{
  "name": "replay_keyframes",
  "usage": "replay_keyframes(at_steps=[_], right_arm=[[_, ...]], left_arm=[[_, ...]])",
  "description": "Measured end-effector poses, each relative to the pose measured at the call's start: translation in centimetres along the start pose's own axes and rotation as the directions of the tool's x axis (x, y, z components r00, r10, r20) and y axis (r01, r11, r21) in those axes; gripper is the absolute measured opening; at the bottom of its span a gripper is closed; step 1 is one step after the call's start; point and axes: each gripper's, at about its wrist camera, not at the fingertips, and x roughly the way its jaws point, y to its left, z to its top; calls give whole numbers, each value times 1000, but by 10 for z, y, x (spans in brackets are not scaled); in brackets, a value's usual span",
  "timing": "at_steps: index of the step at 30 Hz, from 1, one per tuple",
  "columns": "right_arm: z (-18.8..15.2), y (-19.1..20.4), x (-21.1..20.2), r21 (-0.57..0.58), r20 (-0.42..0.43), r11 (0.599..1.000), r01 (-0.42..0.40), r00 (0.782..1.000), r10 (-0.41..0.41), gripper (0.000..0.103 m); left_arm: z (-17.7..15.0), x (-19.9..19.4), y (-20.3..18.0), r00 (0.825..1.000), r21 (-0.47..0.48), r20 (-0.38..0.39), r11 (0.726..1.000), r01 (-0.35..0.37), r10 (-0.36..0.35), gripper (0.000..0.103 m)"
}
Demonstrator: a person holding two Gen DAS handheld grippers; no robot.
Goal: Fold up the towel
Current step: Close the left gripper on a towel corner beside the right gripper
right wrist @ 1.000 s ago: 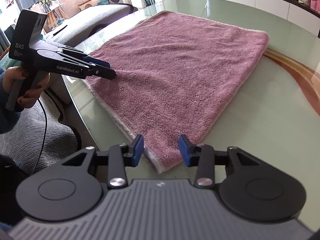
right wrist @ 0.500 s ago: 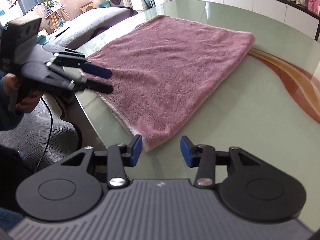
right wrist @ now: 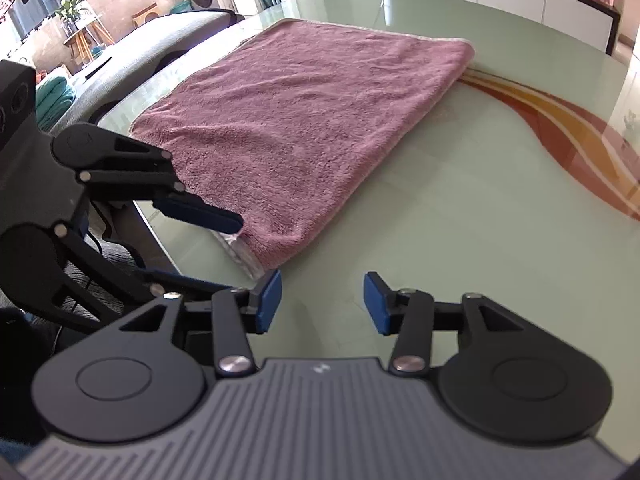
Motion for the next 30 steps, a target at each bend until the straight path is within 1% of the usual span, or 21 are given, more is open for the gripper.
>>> replay_keyframes(at_steps=[2,6,11,15,18,25,30], right_arm=[[-1,-2,-2,6,11,1000,-6,1000,6,47],[-1,-4,-4,9,25,1000,-14,1000,13,48],[-1,-5,-7,10,40,1000,-24,999,24,48],[-1,-5,-9,9,49,1000,-28,998,28,49],[-1,-7,-10,16,55,999,-29,998,28,50],[-1,-10,-13,22,70,999,-34,997,33,50],[2,-10,-13,16,74,999,-33,997,31,50]], left_arm=[[2,7,2,1000,9,-17,1000,-12,12,46],[1,14,-2,998,31,-39,998,-52,53,31],[0,7,-5,996,39,-48,996,-78,80,24],[2,6,-6,994,37,-55,995,-89,91,14],[3,3,-3,995,14,-61,997,-80,81,11],[11,-6,8,997,-31,-51,998,-58,56,9],[19,-16,17,997,-45,-26,996,-77,76,9]])
